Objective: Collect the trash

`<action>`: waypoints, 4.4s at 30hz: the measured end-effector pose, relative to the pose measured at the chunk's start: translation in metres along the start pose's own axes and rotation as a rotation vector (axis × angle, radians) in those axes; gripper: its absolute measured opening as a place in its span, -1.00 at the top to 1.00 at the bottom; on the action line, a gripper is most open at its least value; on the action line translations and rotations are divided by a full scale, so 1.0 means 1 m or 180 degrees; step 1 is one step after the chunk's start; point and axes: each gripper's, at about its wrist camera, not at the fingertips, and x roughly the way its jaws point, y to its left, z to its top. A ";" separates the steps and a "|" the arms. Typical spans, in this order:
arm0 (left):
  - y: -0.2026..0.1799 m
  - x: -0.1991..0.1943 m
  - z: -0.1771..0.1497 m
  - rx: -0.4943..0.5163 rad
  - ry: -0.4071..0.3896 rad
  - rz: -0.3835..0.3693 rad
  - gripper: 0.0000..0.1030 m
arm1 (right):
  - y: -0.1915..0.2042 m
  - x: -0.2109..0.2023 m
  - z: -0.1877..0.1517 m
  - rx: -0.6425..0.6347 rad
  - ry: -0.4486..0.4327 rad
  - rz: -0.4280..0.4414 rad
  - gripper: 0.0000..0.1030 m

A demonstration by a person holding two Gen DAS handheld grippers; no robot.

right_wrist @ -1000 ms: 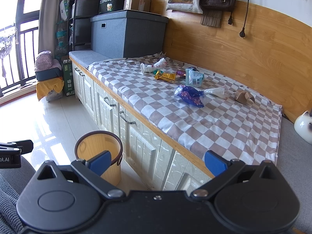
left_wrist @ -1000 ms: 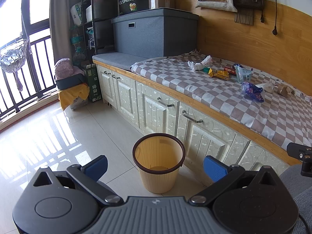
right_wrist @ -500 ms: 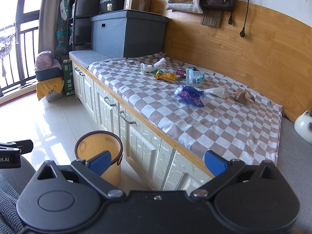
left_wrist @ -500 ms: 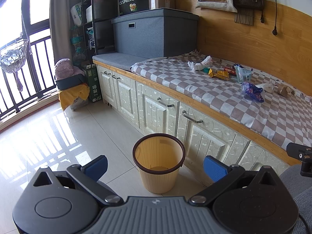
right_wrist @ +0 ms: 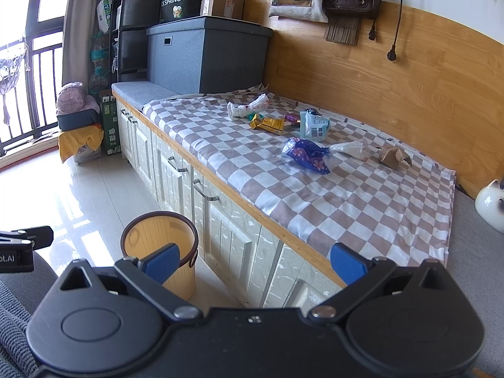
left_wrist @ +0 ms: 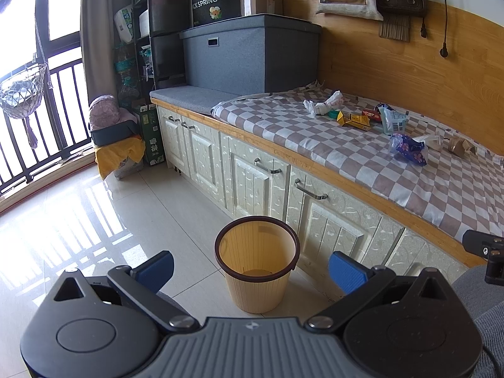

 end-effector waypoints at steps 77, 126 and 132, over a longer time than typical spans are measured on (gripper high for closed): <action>-0.180 0.462 0.300 -0.1046 0.0125 -0.1561 -1.00 | -0.199 0.342 0.121 0.1318 -0.0143 0.0408 -0.97; -0.328 0.473 0.291 0.2373 0.0606 -0.1774 -1.00 | -0.221 0.361 0.108 0.1497 0.0383 0.0862 0.60; -0.338 0.491 0.285 0.2386 0.0794 -0.1459 -0.90 | -0.229 0.361 0.104 0.1557 0.0428 0.0741 0.61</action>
